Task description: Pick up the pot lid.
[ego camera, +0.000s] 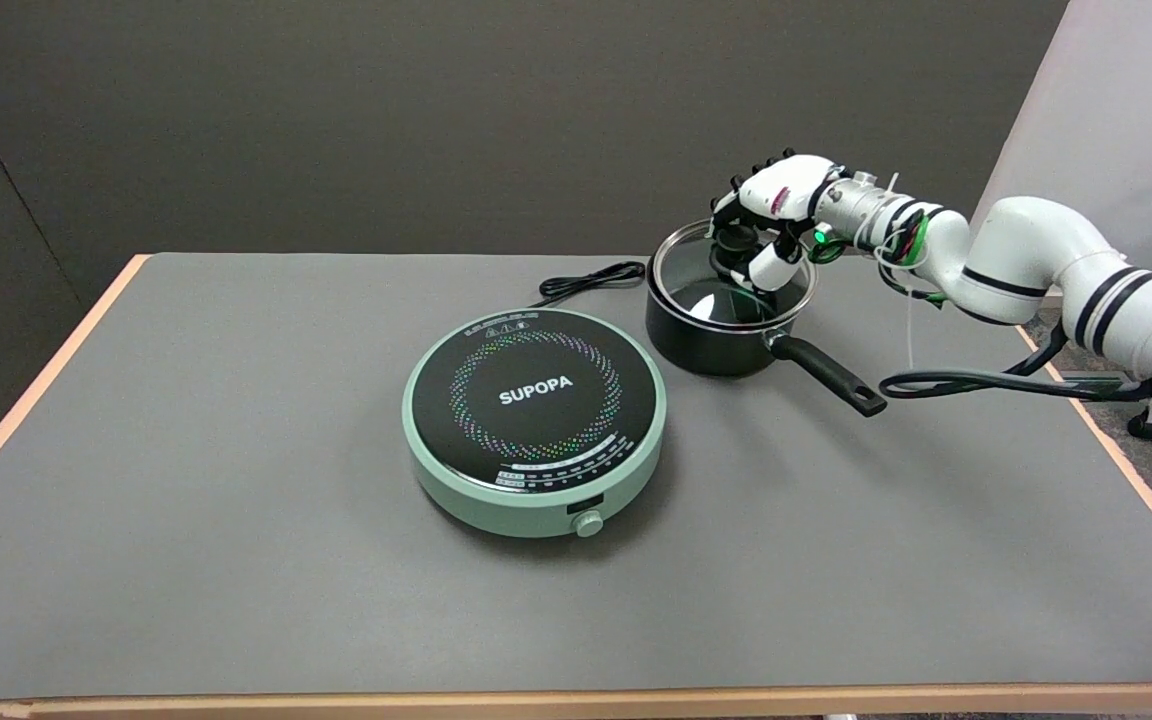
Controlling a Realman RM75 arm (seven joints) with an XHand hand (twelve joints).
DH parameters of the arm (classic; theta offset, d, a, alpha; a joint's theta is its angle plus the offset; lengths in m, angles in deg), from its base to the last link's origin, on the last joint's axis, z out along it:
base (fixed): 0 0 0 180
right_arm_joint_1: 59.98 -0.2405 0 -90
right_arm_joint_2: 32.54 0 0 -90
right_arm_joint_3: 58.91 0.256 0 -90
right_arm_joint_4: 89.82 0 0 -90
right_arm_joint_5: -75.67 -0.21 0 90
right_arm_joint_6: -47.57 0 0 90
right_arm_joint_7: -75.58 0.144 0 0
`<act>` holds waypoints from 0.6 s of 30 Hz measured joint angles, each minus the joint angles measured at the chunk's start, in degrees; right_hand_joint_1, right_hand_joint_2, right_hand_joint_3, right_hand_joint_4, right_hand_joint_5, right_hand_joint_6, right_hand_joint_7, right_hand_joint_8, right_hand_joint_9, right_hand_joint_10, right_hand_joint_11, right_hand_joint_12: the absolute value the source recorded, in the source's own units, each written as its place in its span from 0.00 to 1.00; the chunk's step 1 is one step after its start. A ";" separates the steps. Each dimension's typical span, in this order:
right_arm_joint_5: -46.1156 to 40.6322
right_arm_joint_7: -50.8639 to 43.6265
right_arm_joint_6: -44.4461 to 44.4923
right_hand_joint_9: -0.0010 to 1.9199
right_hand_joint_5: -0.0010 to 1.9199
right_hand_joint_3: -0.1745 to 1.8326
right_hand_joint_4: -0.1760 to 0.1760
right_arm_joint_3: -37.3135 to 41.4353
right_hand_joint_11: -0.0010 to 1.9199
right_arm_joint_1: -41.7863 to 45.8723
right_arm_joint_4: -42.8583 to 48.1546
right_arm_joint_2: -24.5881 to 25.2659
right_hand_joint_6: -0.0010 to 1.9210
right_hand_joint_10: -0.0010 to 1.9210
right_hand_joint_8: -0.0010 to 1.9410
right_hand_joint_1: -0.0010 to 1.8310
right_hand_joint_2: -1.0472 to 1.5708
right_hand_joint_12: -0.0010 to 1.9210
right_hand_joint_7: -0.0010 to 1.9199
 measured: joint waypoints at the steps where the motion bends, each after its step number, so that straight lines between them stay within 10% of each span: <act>1: -0.03 0.00 -0.12 0.38 0.32 0.51 0.91 0.08 0.23 0.04 0.00 0.00 0.21 0.32 0.18 0.42 0.66 0.33 0.40; 11: -2.36 0.04 -1.28 0.37 0.34 0.46 1.00 0.84 0.26 0.39 0.08 -0.02 0.43 0.54 0.41 0.44 0.69 0.35 0.42; 13: -2.85 0.04 -1.46 0.39 0.36 0.23 1.00 0.95 0.26 0.43 0.12 -0.03 0.74 0.55 0.45 0.48 0.83 0.39 0.43; 15: -3.24 0.04 -1.65 0.39 0.37 0.24 1.00 1.08 0.27 0.47 0.14 -0.04 0.74 0.58 0.47 0.48 0.83 0.40 0.44; 16: -3.43 0.04 -1.77 0.40 0.37 0.24 0.93 1.15 0.27 0.49 0.14 -0.04 0.74 0.60 0.49 0.50 0.82 0.41 0.45; 17: -3.61 0.05 -1.83 0.40 0.35 0.19 0.40 1.23 0.28 0.51 0.14 -0.05 0.75 0.64 0.61 0.64 0.83 0.44 0.48; 18: -3.78 0.05 -1.91 0.41 0.36 0.20 0.39 1.29 0.29 0.52 0.16 -0.07 0.75 0.65 0.60 0.64 0.82 0.46 0.48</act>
